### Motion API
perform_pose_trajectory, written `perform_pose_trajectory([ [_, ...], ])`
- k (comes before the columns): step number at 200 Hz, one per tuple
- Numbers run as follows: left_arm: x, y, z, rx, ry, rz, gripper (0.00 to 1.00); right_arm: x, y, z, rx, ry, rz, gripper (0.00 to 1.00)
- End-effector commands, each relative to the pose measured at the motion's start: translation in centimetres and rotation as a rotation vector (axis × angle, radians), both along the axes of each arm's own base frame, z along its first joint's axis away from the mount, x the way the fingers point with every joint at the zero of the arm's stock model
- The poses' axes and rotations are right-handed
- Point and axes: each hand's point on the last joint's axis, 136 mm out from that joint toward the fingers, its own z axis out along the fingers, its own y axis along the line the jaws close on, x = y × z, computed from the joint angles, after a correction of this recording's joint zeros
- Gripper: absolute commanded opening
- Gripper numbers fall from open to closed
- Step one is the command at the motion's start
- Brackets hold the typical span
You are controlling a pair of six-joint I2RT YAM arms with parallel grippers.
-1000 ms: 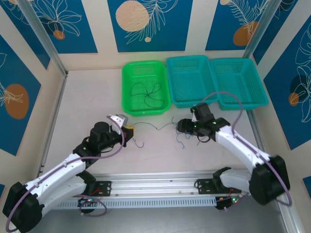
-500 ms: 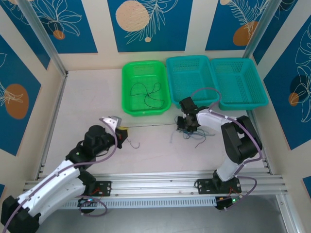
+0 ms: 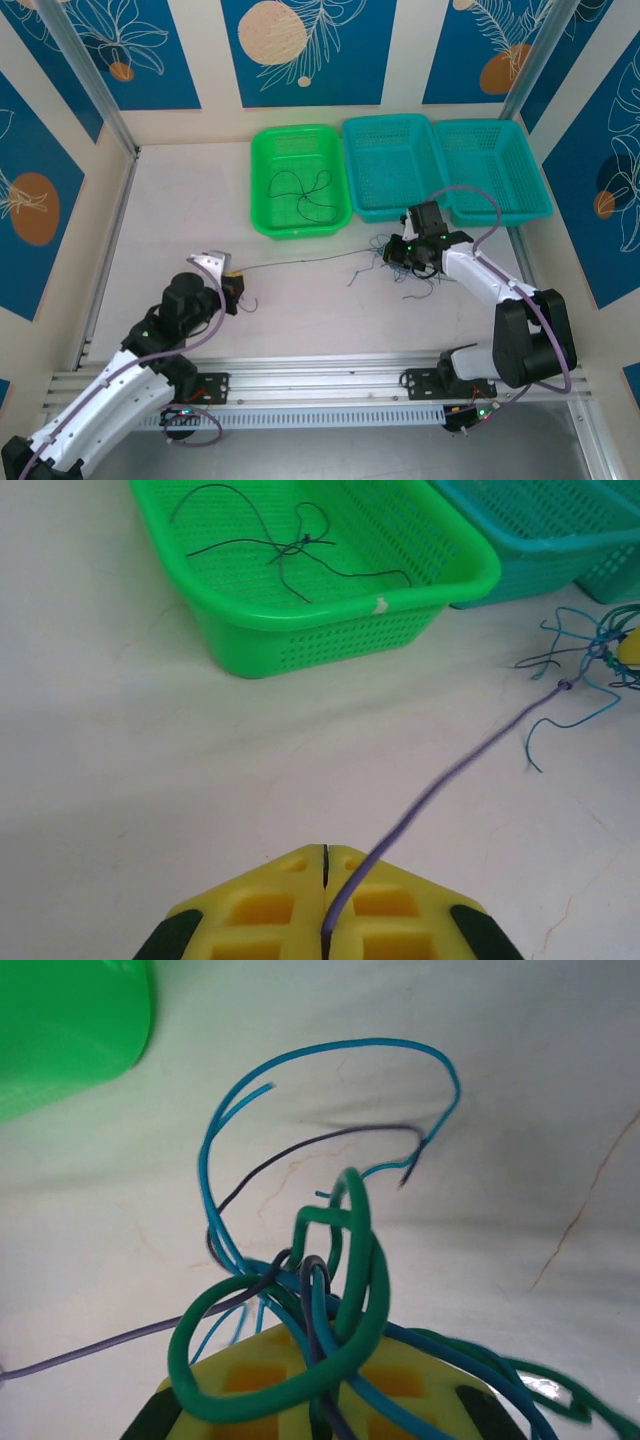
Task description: Untangle the cables
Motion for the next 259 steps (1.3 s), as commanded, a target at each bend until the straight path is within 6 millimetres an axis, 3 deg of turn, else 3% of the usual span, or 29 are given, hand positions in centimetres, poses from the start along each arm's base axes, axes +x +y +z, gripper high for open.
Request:
perform_pose_trajectory([
  [1,-0.1,-3.4,0.7,-0.142,-0.047,-0.156,0.01,0.1,1.6,2.0,-0.064,-0.108,0.137,0.0],
  [28,-0.2,-3.4,-2.1,-0.105,0.022,-0.139,0.16,-0.3,3.5,5.2,-0.037,-0.214,0.246,0.0],
  [50,0.1,-2.4,-2.4,-0.076,0.013,-0.088,0.37,-0.9,4.0,7.3,-0.028,-0.266,0.297,0.0],
  [69,0.2,-1.9,-0.8,-0.055,-0.05,-0.082,0.55,-1.5,4.3,8.8,-0.018,-0.293,0.342,0.0],
  [97,-0.1,-2.7,3.7,-0.072,-0.193,-0.154,0.68,-2.0,4.6,10.4,-0.007,-0.322,0.361,0.0],
  [122,-2.6,-6.3,8.2,-0.181,-0.324,-0.416,0.73,-1.8,4.2,10.7,-0.018,-0.326,0.325,0.0],
  [140,-5.3,-8.5,10.5,-0.276,-0.374,-0.622,0.73,-0.9,2.4,10.0,-0.091,-0.301,0.222,0.0],
  [154,-6.1,-9.2,11.4,-0.307,-0.378,-0.681,0.73,-0.4,0.9,9.3,-0.154,-0.258,0.15,0.0],
  [183,-4.9,-10.5,11.6,-0.291,-0.32,-0.641,0.72,-1.5,4.1,9.5,-0.027,-0.25,0.279,0.0],
  [213,-3.2,-14.3,12.4,-0.315,-0.286,-0.599,0.7,-2.1,5.8,10.1,0.042,-0.241,0.294,0.0],
  [241,-1.3,-19.3,10.6,-0.261,-0.225,-0.591,0.67,-2.1,6.1,10.2,0.092,-0.188,0.224,0.0],
  [259,0.7,-21.4,9.1,-0.246,-0.2,-0.557,0.63,-2.5,6.5,10.5,0.133,-0.17,0.218,0.0],
])
